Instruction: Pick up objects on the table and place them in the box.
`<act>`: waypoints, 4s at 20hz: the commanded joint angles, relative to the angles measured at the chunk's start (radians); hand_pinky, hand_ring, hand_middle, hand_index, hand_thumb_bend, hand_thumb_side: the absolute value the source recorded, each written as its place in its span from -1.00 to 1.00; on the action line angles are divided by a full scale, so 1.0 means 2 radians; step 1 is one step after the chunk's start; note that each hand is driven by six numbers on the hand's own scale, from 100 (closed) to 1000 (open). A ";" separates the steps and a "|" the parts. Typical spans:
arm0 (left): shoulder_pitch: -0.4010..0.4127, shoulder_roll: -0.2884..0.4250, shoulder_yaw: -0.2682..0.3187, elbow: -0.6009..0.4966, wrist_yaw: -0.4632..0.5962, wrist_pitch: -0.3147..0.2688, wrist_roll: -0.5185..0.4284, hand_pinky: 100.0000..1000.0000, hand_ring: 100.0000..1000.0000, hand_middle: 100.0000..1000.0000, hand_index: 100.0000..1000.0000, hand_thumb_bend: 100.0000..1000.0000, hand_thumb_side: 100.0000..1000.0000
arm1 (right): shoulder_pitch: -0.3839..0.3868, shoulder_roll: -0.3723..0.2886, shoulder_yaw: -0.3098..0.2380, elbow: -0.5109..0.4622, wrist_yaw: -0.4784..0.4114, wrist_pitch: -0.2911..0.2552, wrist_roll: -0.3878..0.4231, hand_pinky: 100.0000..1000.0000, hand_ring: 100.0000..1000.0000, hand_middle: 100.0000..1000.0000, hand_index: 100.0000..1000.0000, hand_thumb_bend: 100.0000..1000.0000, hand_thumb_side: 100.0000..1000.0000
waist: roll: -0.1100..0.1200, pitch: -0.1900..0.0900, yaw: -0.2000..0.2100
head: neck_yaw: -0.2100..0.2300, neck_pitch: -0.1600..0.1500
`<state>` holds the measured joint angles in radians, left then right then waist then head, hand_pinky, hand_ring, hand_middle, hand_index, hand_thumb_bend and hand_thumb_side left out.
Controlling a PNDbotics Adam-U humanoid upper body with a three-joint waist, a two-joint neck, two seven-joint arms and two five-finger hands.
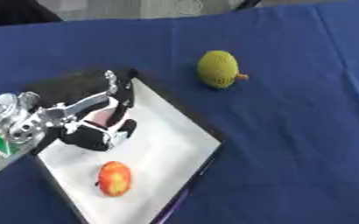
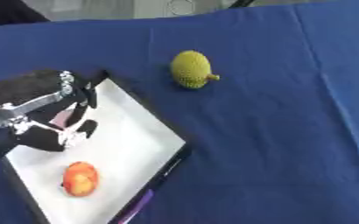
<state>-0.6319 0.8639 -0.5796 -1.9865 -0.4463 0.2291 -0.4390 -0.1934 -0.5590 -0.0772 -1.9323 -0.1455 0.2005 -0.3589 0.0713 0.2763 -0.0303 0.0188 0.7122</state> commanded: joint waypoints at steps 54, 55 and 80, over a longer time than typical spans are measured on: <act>0.236 -0.126 0.337 -0.007 0.321 -0.157 0.444 0.57 0.54 0.35 0.62 -0.22 0.10 | -0.117 -0.296 0.064 -0.034 0.116 0.019 0.272 0.79 0.83 0.78 0.85 -1.00 -0.47 | -0.022 -0.008 0.014 | -0.028 -0.005; 0.235 -0.128 0.337 -0.007 0.321 -0.156 0.446 0.57 0.54 0.35 0.62 -0.22 0.10 | -0.126 -0.304 0.071 -0.034 0.121 0.021 0.292 0.79 0.83 0.78 0.85 -1.00 -0.47 | -0.023 -0.009 0.015 | -0.027 -0.005; 0.226 -0.141 0.326 -0.007 0.322 -0.128 0.445 0.57 0.54 0.31 0.58 -0.24 0.10 | -0.404 -0.110 0.236 0.253 0.259 -0.011 0.556 0.86 0.91 0.81 0.89 -1.00 -0.37 | -0.037 -0.028 0.024 | -0.042 0.018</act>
<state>-0.1687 0.5667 0.0704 -1.9860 0.1938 -0.0307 0.4504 -0.9784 -0.7895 0.3988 -1.4536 0.3455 0.1864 0.7500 0.0070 0.2600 0.0187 -0.0568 0.7529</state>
